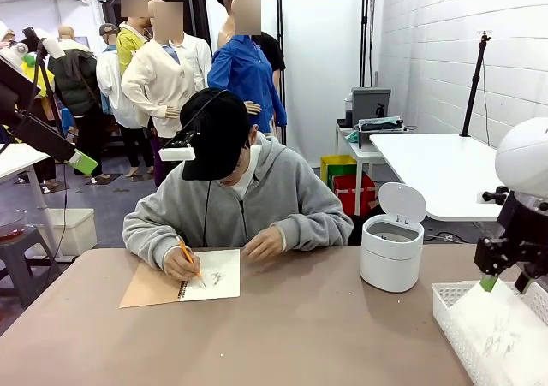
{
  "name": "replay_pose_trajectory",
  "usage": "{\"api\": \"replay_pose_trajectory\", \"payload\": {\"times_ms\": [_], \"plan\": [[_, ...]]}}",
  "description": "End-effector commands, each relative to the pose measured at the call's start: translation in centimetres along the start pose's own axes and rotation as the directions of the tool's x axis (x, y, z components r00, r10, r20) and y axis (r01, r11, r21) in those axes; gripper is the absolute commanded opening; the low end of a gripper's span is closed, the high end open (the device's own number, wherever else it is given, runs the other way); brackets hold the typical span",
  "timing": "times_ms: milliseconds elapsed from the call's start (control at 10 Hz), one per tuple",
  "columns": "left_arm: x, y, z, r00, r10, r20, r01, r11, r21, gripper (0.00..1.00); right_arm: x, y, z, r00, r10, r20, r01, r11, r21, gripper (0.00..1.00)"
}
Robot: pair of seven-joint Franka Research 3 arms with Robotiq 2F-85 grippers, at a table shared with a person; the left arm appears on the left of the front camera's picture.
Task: Sort the paper based on its condition.
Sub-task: If a person hands you a paper, place it in the Organizing basket , and if it's crumpled, put it in the Trash can.
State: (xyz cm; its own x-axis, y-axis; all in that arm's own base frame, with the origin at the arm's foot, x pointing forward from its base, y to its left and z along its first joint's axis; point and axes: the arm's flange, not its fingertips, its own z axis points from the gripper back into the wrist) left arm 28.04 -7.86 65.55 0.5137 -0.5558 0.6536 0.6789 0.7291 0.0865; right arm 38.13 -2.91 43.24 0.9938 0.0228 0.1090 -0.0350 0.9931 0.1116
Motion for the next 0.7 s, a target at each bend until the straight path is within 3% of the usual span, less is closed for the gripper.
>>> {"api": "replay_pose_trajectory", "payload": {"times_ms": [0,200,600], "plan": [[0.0,0.1,0.0,1.0,0.001,0.006,-0.001,1.0,-0.009,1.0,0.6,0.0,1.7,0.999,-0.008,0.041,0.011,0.997,-0.078,1.0],[0.0,0.1,0.0,1.0,0.001,0.006,-0.001,1.0,-0.009,1.0,1.4,0.3,4.2,0.996,0.04,0.085,-0.031,0.994,-0.105,1.0],[0.0,0.1,0.0,1.0,0.001,0.006,-0.001,1.0,-0.009,1.0,1.4,3.2,9.1,0.948,0.272,0.165,-0.266,0.962,-0.06,1.0]]}}
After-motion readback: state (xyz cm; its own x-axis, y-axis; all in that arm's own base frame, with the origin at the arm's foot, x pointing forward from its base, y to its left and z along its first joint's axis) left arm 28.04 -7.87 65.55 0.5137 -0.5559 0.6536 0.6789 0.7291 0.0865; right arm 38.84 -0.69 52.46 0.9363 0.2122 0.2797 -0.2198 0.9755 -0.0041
